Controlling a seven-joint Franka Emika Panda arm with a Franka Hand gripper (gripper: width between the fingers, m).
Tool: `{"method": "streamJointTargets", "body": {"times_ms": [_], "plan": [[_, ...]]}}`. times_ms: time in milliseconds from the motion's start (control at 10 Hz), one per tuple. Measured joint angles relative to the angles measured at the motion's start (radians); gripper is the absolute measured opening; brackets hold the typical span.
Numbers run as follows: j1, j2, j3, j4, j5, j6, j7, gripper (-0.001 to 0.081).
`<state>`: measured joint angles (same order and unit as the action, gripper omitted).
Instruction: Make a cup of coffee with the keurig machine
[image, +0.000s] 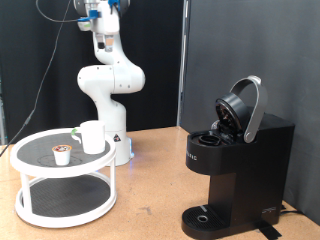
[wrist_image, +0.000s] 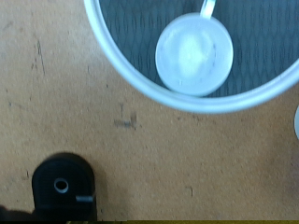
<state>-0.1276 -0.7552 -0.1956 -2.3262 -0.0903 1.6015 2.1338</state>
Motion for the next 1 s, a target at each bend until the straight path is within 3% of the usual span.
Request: {"method": "streamJointTargets", "body": {"times_ms": [600,1000], "plan": [[-0.038,0.095,-0.146,0.054,-0.069,0.052,-0.133,0.0734],[-0.041,0.131,-0.175,0.070,-0.091,0.063,-0.152,0.0734]]}}
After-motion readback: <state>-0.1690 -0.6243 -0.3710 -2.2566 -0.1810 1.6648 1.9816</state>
